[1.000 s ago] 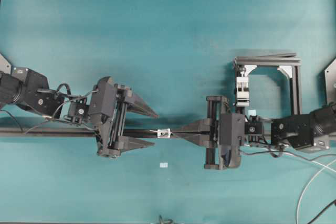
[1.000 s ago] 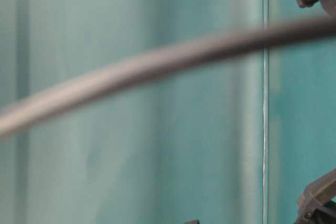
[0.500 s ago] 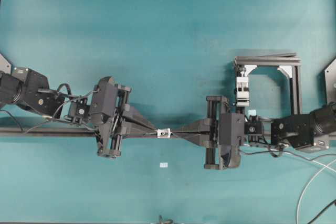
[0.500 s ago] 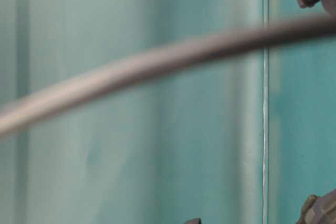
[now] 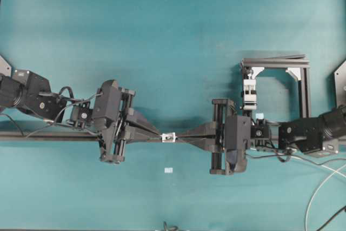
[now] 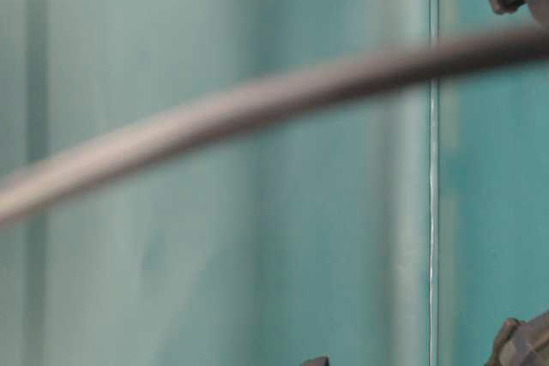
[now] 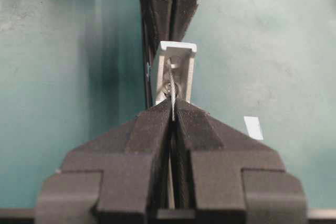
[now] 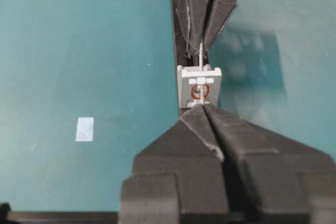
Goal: Insert the wire through the hole in the metal fitting marked with a red label.
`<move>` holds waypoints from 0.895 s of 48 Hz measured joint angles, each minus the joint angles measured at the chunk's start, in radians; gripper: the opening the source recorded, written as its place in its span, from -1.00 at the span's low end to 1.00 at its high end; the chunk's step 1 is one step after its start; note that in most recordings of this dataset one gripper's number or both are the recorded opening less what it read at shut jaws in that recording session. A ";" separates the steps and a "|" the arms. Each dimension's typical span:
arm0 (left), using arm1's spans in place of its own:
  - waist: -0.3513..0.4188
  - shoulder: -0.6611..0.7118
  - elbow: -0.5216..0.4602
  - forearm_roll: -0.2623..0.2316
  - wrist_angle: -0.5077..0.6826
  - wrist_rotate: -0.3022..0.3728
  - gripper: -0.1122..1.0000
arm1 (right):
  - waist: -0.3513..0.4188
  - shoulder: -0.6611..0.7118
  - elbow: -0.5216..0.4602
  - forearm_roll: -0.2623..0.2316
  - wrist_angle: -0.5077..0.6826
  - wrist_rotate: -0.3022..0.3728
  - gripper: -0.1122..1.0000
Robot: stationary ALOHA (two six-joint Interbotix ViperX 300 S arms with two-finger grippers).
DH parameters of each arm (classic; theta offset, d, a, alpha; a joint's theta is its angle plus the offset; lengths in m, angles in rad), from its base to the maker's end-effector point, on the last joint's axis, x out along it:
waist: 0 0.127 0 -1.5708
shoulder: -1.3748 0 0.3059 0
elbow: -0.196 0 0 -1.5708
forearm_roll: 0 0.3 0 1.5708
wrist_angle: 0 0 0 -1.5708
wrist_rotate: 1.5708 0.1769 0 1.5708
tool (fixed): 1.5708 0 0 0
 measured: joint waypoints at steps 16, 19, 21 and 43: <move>-0.014 -0.008 0.014 0.005 0.028 0.002 -0.98 | -0.005 -0.031 0.023 0.003 0.000 0.000 0.76; -0.017 -0.020 0.021 0.005 0.046 0.002 -0.98 | -0.005 -0.041 0.034 0.003 0.000 0.000 0.76; -0.020 -0.032 0.029 0.005 0.057 0.002 -0.98 | -0.005 -0.046 0.041 0.003 0.002 0.002 0.76; -0.044 -0.184 0.155 0.005 0.121 0.000 -0.98 | -0.002 -0.087 0.097 0.005 0.038 0.006 0.76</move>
